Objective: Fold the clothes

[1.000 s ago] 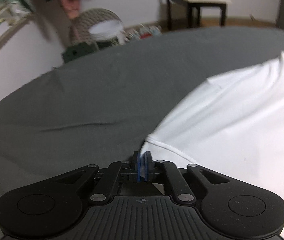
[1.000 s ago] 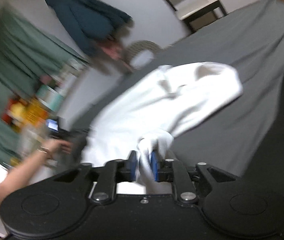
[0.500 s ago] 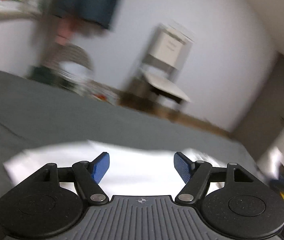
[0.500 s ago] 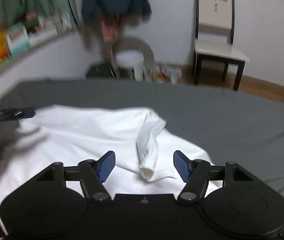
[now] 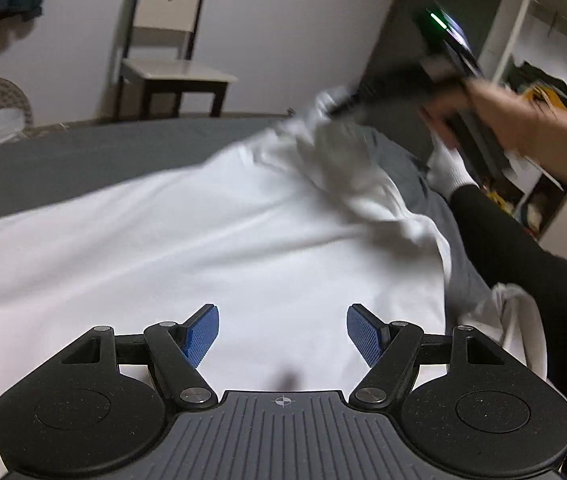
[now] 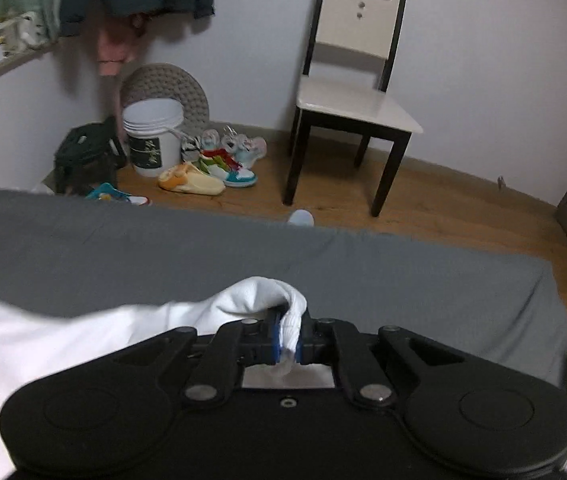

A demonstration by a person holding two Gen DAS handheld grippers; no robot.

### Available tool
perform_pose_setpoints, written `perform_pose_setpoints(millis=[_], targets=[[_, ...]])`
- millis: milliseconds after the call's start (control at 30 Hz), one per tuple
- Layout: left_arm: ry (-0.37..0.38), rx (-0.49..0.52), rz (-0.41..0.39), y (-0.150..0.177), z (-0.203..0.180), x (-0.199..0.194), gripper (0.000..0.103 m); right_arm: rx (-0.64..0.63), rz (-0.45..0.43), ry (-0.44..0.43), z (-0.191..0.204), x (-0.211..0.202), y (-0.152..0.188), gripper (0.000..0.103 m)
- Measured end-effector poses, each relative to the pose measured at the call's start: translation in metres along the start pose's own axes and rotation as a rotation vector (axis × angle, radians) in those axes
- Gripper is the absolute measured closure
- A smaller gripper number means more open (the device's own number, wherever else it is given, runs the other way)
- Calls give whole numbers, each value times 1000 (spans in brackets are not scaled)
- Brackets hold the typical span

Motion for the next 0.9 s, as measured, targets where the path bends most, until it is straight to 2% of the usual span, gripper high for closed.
perform_pose_setpoints(millis=[133, 233, 333, 367, 433, 467, 600, 667, 733, 900], targets=[[19, 16, 60, 7, 4, 0, 31, -44, 85, 69, -5, 50, -5, 96], [8, 62, 89, 15, 1, 4, 31, -78, 108, 121, -5, 76, 4, 97], [11, 91, 88, 18, 1, -2, 31, -16, 172, 113, -7, 89, 19, 96], [13, 101, 90, 18, 0, -3, 31, 12, 171, 97, -9, 87, 24, 93], [12, 120, 94, 18, -2, -4, 31, 63, 157, 43, -20, 74, 30, 85], [8, 125, 95, 16, -2, -5, 31, 85, 153, 21, -27, 67, 31, 77], [-16, 123, 97, 9, 0, -11, 31, 207, 118, -79, -75, -2, 54, 56], [-32, 113, 90, 4, 2, -14, 31, 266, 155, -121, -99, -35, 77, 51], [-52, 105, 74, -1, 5, -19, 31, 288, 231, -162, -111, -67, 110, 50], [38, 38, 22, -5, -4, -38, 31, 212, 362, -252, -109, -114, 175, 51]])
Point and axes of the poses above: each gripper's, at about its wrist camera, not at the fingertips, and x roughly the way its jaws point, z to its left, y to its underside, the point moved 7 cm from there along x, roughly the way its jaws point, and after that the axes turned 11 degrees about -z, right-handed, at the moved point
